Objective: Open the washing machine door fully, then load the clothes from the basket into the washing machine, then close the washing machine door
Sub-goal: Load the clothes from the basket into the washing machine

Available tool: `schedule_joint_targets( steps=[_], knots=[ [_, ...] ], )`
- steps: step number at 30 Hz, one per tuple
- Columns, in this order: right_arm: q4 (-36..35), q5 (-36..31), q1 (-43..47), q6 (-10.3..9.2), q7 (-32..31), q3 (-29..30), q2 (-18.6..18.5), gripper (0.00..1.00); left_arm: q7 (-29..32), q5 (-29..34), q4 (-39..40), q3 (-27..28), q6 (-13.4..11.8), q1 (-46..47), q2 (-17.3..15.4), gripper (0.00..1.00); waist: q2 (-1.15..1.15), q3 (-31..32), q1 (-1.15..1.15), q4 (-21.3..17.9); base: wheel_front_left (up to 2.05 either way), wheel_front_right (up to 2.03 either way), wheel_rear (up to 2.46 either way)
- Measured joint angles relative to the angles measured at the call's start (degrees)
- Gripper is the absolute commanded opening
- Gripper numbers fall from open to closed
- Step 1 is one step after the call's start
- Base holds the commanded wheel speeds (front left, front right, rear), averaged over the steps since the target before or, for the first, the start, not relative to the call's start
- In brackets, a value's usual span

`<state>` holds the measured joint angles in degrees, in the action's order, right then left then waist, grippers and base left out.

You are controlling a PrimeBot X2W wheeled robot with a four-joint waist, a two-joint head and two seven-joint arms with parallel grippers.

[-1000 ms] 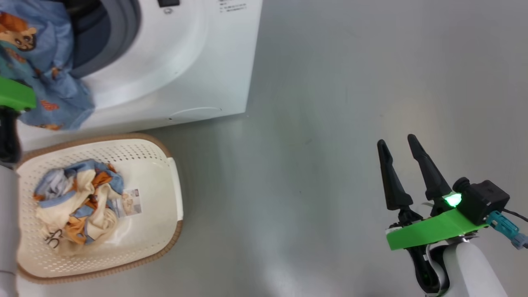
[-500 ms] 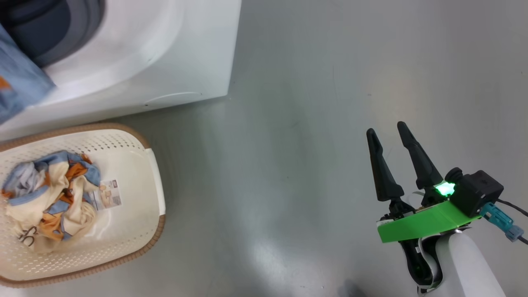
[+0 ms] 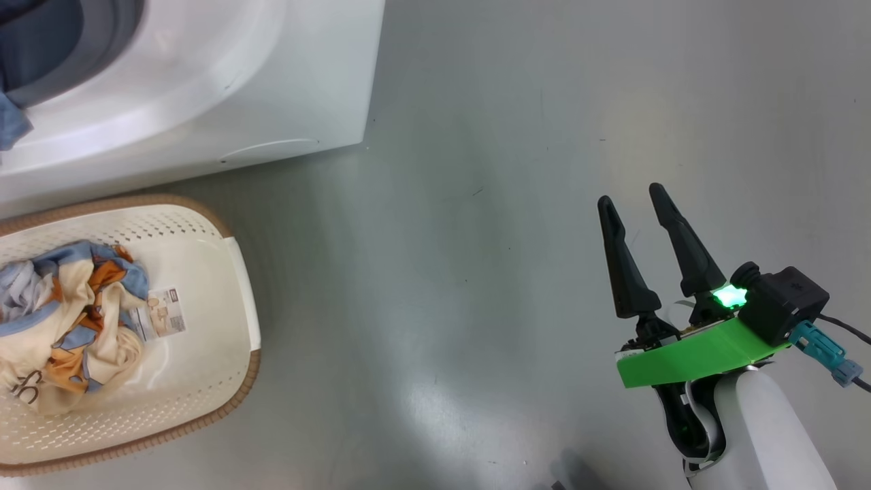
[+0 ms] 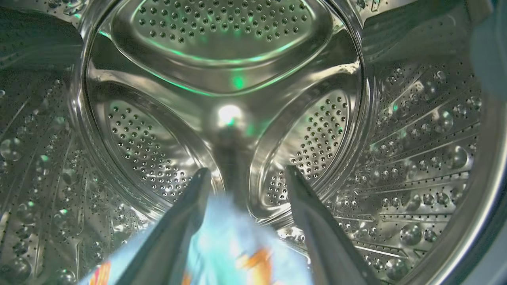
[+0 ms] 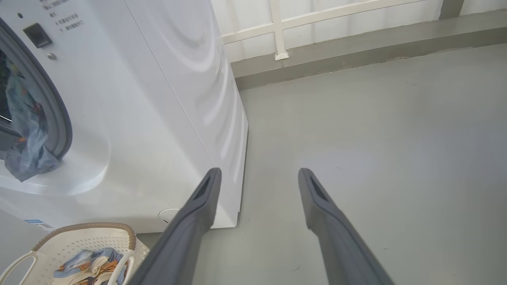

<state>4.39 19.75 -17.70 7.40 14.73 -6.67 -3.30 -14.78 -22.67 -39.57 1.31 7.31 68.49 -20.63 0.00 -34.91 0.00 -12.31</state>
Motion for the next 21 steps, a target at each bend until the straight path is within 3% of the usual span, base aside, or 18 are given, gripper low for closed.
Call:
schedule_joint_targets(
  steps=[14, 21],
  knots=[
    [0.00, 0.01, 0.00, 0.00, 0.00, 0.03, 0.00, 1.00, 0.00, -0.02, -2.60, -0.30, 0.00, -2.56, 1.26, 1.00, 0.00, 0.48, 0.00, 0.91, 0.00, 0.00, 0.00],
    [0.03, 0.00, 0.00, 0.00, 0.00, 0.23, 0.00, 1.00, 0.00, -0.01, -3.39, -0.31, 0.00, -6.22, 3.38, 1.00, 0.00, 1.07, 0.00, 1.80, 0.00, 0.00, 0.00]
  ],
)
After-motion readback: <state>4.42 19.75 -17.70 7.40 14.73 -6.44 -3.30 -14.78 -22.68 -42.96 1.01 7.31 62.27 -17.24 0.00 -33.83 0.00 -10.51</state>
